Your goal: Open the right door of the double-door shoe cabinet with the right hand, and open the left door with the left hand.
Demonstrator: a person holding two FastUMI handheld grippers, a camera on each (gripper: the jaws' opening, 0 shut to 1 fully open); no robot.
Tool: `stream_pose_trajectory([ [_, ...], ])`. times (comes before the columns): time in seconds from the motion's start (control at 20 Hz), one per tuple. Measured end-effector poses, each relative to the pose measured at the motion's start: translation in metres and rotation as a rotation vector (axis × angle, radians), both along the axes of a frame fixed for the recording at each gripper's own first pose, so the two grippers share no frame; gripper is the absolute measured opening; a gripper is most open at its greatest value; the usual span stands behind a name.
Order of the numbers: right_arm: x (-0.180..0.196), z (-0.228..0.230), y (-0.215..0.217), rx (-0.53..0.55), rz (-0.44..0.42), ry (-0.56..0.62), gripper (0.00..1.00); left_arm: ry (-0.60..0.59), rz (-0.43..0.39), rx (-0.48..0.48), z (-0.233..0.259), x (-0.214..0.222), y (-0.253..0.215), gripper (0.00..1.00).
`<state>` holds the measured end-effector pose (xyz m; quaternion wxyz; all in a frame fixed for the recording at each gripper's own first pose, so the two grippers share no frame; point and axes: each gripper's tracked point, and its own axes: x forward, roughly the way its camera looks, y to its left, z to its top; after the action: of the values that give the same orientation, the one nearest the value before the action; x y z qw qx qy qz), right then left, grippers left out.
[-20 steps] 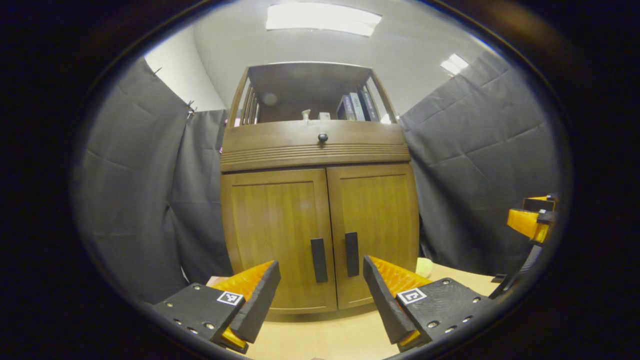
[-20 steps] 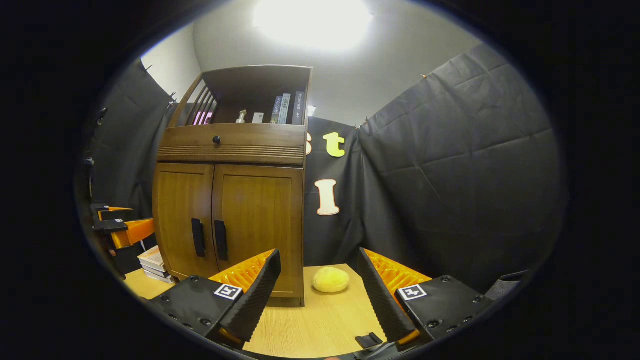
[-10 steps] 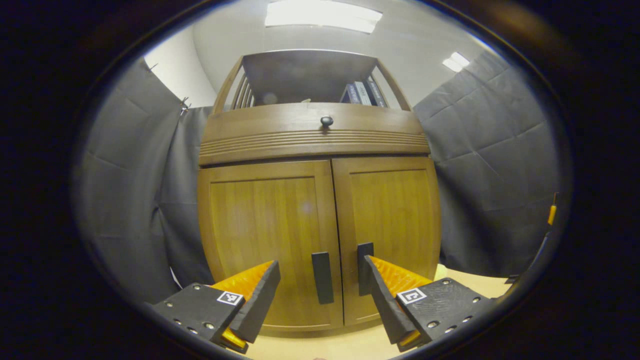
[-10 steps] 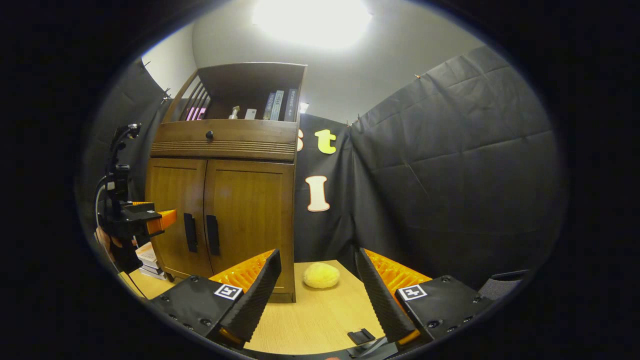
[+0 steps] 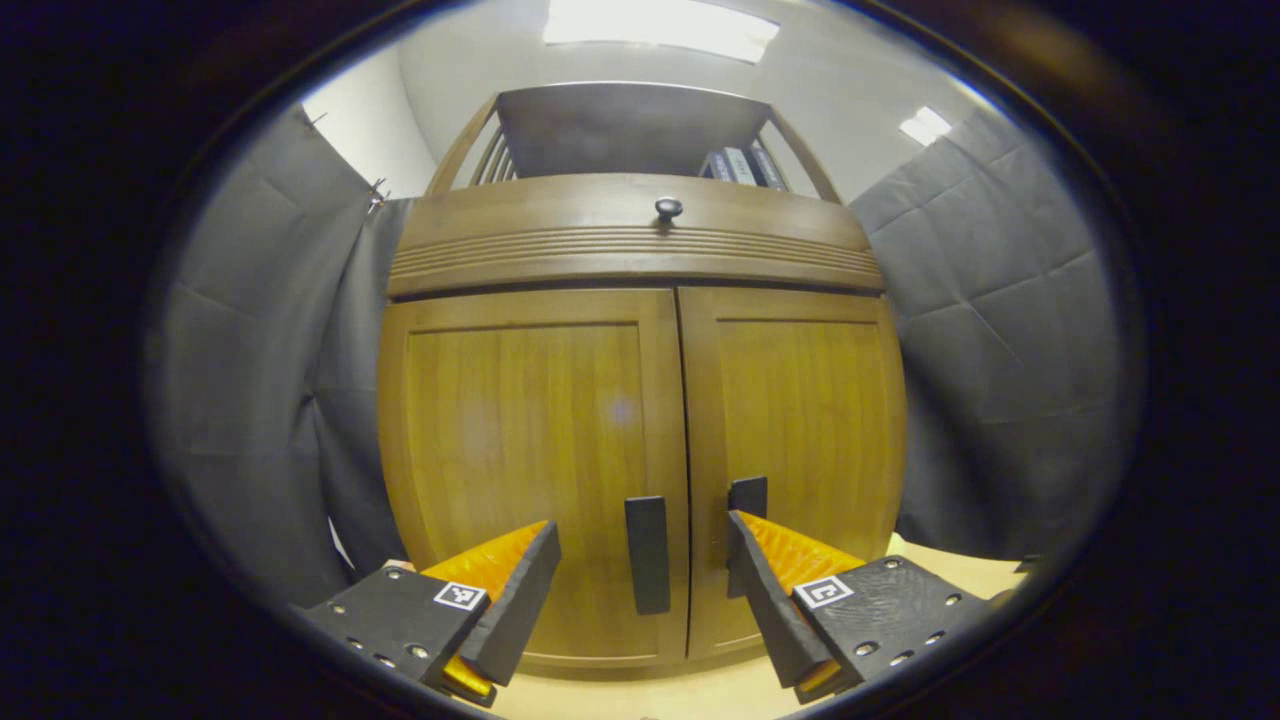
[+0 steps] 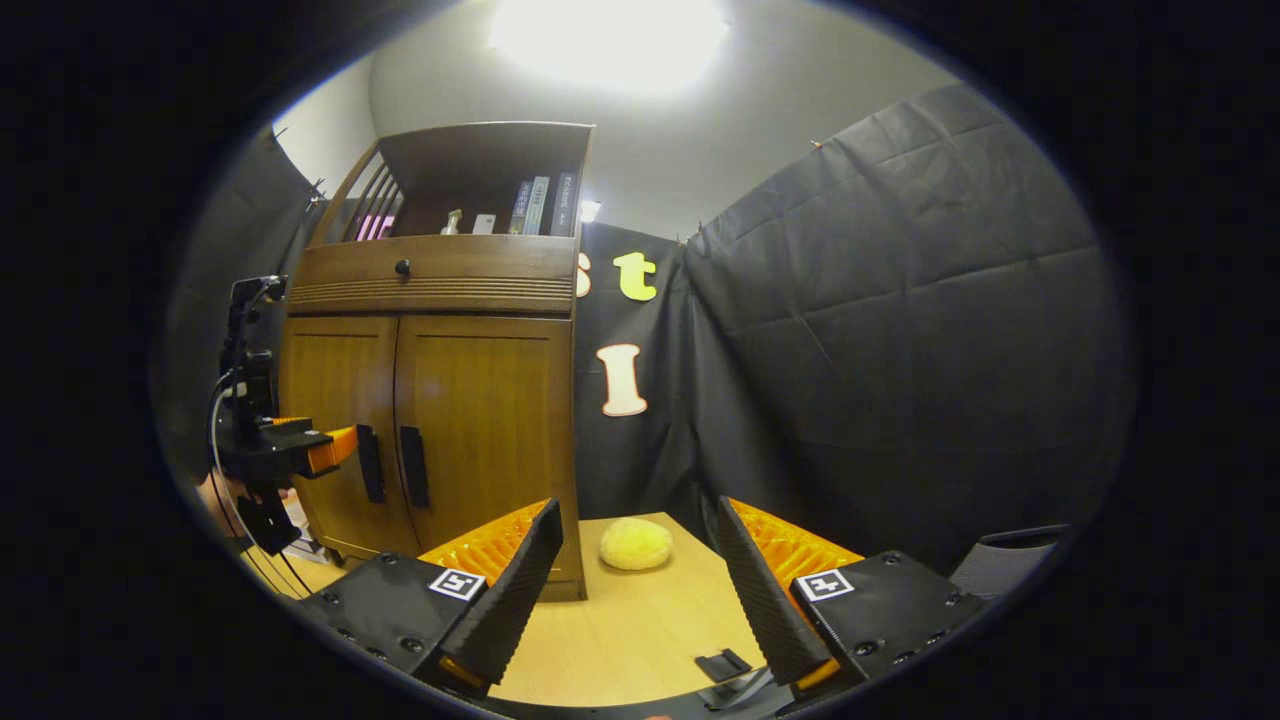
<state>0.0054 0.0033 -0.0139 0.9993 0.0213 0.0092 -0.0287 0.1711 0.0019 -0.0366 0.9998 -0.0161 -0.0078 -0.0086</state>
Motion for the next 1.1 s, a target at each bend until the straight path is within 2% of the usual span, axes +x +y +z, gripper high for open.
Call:
stream_pose_trajectory([
  [0.15,0.036,0.005,0.034,0.025,0.084,-0.048,0.94,-0.021,0.001,0.012,0.013,-0.034,0.005,0.96],
  [0.3,0.074,0.013,0.072,0.039,0.172,-0.08,0.96,-0.027,0.018,0.008,0.023,-0.056,0.02,0.96],
  [0.6,0.139,0.007,0.15,0.075,0.315,-0.075,0.96,-0.019,0.098,0.005,0.032,-0.099,0.059,0.96],
  [0.9,0.183,-0.02,0.214,0.068,0.41,-0.042,0.95,0.016,0.208,0.028,0.025,-0.143,0.106,0.96],
  [1.1,0.207,-0.033,0.25,0.05,0.442,-0.028,0.94,0.043,0.283,0.033,0.016,-0.169,0.136,0.96],
])
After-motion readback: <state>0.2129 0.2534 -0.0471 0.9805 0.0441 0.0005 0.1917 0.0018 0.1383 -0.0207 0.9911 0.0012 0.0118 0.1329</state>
